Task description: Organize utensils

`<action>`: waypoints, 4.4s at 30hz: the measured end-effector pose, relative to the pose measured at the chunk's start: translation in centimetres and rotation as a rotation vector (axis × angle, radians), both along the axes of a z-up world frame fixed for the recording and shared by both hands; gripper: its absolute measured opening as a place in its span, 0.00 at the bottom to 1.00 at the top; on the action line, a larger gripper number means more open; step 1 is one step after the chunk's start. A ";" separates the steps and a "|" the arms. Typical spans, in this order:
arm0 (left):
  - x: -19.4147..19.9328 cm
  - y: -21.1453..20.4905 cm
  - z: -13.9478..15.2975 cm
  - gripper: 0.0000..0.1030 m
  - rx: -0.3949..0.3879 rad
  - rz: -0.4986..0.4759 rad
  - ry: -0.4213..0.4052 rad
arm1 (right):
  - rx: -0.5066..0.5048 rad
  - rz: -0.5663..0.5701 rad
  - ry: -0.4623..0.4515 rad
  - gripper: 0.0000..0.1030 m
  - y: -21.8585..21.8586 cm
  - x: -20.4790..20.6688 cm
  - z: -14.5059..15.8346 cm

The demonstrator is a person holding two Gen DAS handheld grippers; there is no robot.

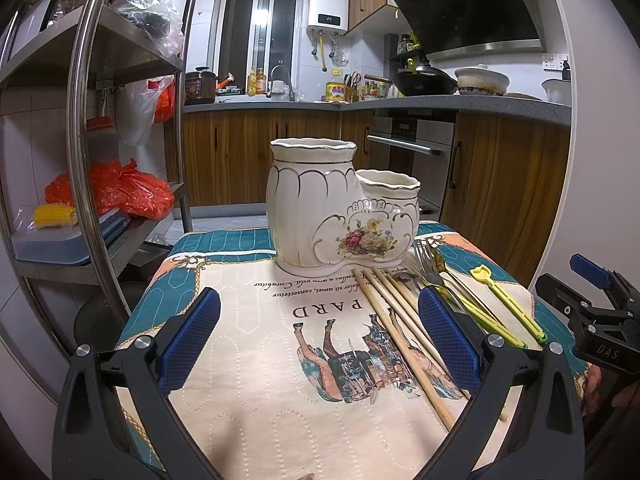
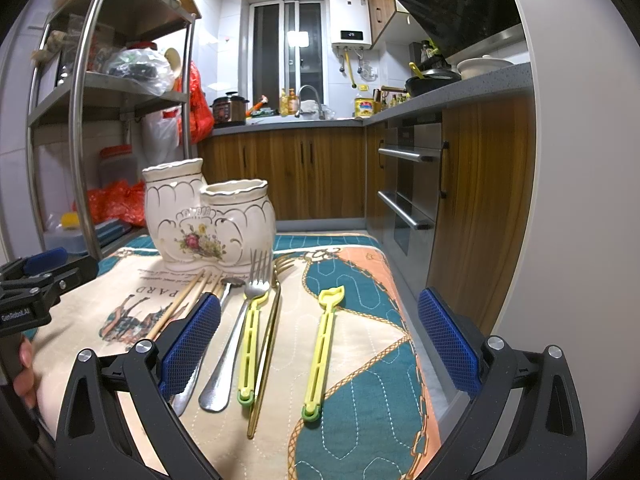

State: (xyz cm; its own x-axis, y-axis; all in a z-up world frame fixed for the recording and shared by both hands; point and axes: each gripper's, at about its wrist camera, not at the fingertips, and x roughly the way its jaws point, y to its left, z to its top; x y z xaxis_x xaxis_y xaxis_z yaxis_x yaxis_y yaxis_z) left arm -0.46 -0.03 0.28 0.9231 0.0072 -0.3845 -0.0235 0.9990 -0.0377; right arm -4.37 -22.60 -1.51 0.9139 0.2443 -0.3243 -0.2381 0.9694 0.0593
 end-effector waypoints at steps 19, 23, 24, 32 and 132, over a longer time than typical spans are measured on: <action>0.0 -0.1 0.0 0.95 0.006 -0.003 -0.002 | -0.002 0.000 -0.001 0.95 0.0 0.0 0.0; 0.0 -0.1 0.0 0.95 0.006 -0.002 -0.002 | -0.002 0.000 -0.001 0.95 0.0 0.0 0.0; 0.0 -0.1 0.0 0.95 0.006 -0.002 -0.003 | -0.002 0.000 -0.001 0.95 0.0 0.0 0.0; 0.0 -0.1 0.0 0.95 0.007 -0.001 -0.003 | -0.003 0.000 -0.001 0.95 0.0 0.0 0.0; 5.5 -0.7 -1.4 0.06 0.128 -0.330 0.449 | -0.121 0.153 0.431 0.10 0.5 8.9 0.7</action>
